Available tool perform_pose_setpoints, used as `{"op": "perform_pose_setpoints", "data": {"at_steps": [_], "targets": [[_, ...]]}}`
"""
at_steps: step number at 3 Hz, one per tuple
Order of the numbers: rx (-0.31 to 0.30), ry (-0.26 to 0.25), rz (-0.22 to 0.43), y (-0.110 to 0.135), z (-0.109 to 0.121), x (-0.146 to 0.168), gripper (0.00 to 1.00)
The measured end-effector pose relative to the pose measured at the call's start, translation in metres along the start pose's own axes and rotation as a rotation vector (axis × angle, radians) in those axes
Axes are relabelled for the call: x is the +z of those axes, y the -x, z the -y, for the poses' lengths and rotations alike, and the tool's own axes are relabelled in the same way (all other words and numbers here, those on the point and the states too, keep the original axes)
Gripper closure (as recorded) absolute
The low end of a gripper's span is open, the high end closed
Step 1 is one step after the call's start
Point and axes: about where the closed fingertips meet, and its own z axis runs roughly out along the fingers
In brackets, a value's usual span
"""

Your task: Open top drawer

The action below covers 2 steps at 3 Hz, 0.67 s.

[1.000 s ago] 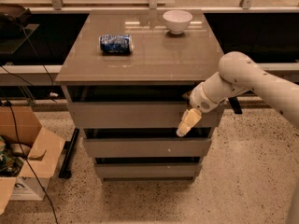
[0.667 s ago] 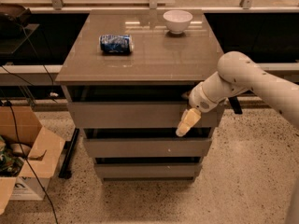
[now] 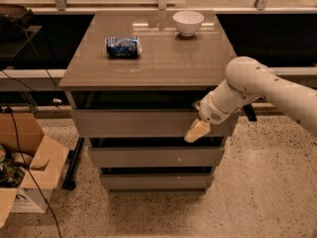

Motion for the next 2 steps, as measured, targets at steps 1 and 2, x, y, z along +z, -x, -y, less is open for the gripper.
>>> {"op": "perform_pose_setpoints", "data": {"at_steps": [1,2], "targets": [[0.001,0.006,-0.005,0.0022,-0.0004,-0.0036,0.73],[0.001,0.006,-0.005,0.0049,0.0009,-0.0077,0.96]]}}
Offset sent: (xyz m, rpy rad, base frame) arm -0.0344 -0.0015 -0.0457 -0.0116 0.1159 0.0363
